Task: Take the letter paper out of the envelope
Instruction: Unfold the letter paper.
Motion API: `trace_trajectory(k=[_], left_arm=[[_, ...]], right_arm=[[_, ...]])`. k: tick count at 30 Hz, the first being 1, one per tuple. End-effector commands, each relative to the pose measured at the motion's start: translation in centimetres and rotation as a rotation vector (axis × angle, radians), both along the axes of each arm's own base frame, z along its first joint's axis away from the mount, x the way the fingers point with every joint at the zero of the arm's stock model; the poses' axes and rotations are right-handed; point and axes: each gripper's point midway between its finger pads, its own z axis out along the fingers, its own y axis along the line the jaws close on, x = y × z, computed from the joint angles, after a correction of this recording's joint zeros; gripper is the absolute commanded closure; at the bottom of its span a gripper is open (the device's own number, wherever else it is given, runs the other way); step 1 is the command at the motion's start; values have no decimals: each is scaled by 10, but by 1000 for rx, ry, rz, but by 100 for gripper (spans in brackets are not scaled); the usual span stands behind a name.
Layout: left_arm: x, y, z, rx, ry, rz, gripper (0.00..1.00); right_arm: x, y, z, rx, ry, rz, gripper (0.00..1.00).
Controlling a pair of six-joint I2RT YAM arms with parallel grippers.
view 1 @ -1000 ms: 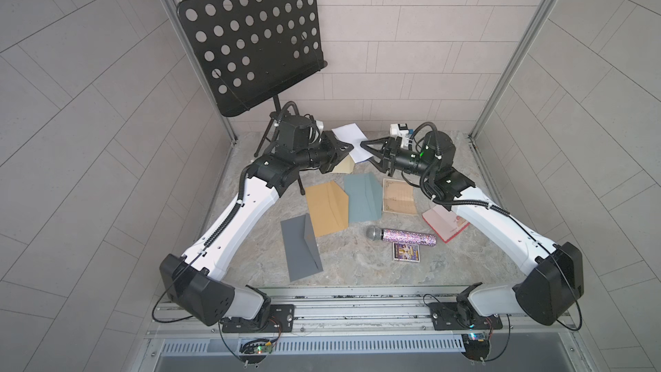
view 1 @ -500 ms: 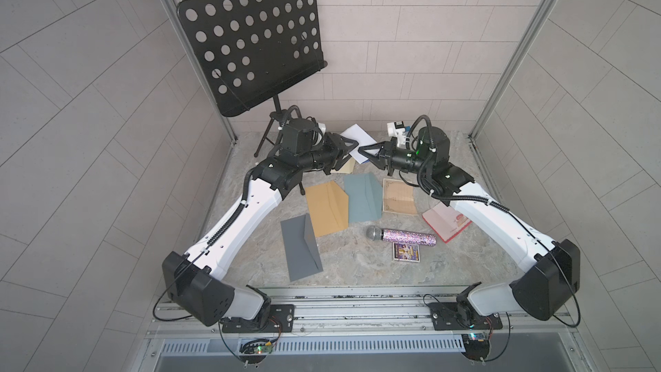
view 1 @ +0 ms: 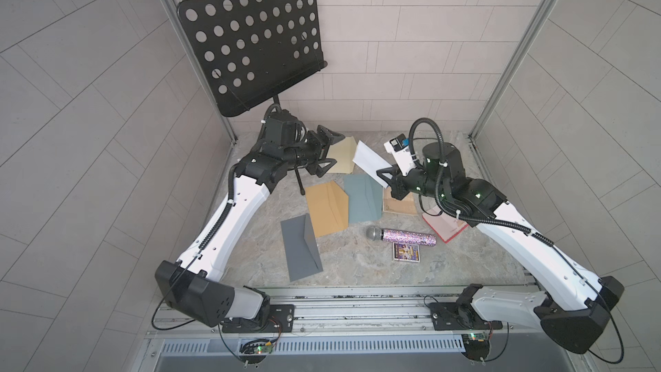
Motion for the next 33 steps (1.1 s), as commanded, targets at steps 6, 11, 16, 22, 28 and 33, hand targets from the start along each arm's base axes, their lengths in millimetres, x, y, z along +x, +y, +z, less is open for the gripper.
trace_trajectory(k=[6,11,16,22,28,33], left_arm=[[-33,-20,-17,-71,165,-145,10],[-42,-29,-28,-62,187,-189,10],[-48,-27,-41,-25,212,-201,13],[-40,-30,-45,-34,206,-198,24],[-38,-31,-51,-41,210,-194,49],[-33,-30,-50,-47,199,-173,64]], right_arm=[[-7,1,10,-416,-580,112,100],[-6,10,12,-474,-635,138,100],[-11,22,14,-516,-684,173,100],[-15,30,17,-533,-725,188,100],[-16,32,24,-523,-749,180,100],[-17,34,25,-511,-749,179,100]])
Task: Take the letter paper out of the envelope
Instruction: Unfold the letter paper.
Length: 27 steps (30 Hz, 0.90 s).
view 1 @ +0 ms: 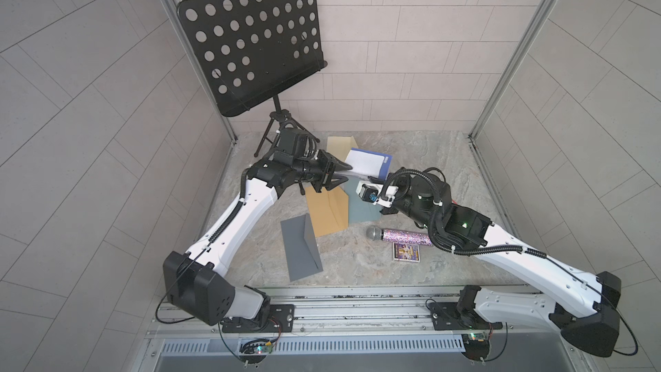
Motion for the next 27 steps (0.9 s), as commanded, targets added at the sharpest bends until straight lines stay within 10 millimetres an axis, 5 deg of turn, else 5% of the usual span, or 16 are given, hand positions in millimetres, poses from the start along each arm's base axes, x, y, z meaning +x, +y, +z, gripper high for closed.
trace_trajectory(k=[1,13,20,27], left_arm=[[5,-2,6,-23,-21,14,67],[13,1,12,-26,-60,55,100],[37,13,43,-44,-228,148,100],[54,24,67,-4,-409,212,100]], right_arm=[[-1,3,15,27,-32,5,100],[-6,4,12,68,15,10,100],[-1,-13,39,351,222,-114,47],[-1,-33,66,660,477,-200,21]])
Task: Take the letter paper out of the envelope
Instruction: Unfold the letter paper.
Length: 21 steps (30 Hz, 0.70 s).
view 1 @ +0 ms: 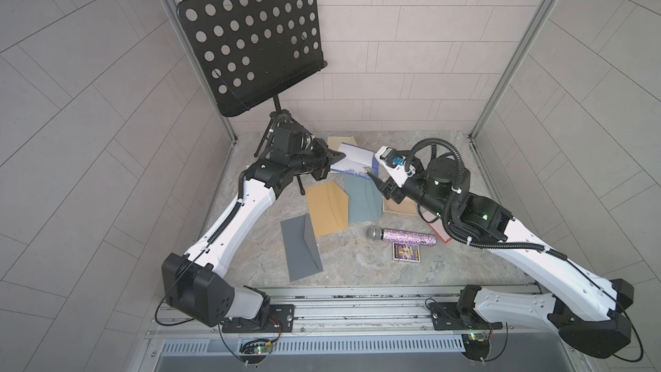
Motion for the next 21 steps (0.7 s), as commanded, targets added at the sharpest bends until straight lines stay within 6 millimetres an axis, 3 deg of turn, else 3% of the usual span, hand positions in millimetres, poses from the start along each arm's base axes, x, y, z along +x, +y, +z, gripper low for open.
trace_trajectory(k=[1,5,7,12,16,21], left_arm=[[8,8,42,5,-191,42,100],[9,16,44,86,-264,59,100],[10,15,49,70,-300,62,100],[8,10,63,24,-373,39,100],[4,9,65,23,-390,33,100],[2,8,61,21,-386,26,100]], right_arm=[[-4,-11,5,249,206,-28,19],[13,-33,18,567,394,-31,18],[28,-34,14,714,536,-2,19],[51,-13,-6,881,836,47,24],[65,0,-14,995,968,76,25],[74,10,-10,1115,1028,152,31]])
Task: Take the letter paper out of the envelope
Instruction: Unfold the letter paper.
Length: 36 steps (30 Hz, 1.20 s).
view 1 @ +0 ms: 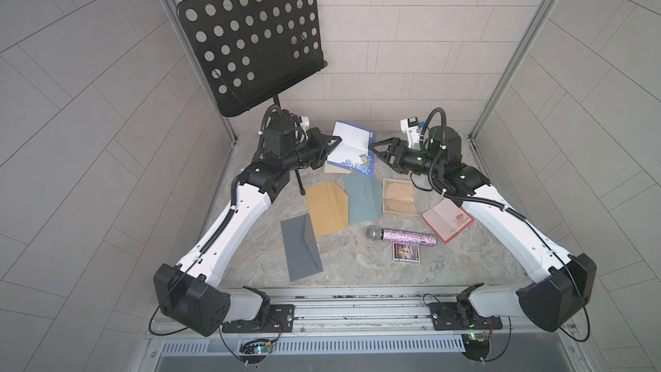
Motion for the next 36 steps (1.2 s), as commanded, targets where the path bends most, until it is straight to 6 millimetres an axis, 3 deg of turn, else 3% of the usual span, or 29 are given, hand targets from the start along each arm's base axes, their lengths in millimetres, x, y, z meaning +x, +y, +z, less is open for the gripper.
trace_trajectory(k=[1,7,27,31,36], left_arm=[[-8,-2,14,-14,-68,-18,100],[-8,-10,8,-16,-61,-35,100],[-3,-26,1,-9,-53,-46,100],[-2,-27,1,-6,-53,-48,100],[-3,-30,-2,-1,-45,-55,100]], right_arm=[[-5,9,39,205,0,56,32],[-1,19,40,250,27,98,46],[0,25,21,210,93,119,82],[-1,24,16,182,100,118,100],[0,21,8,81,97,105,100]])
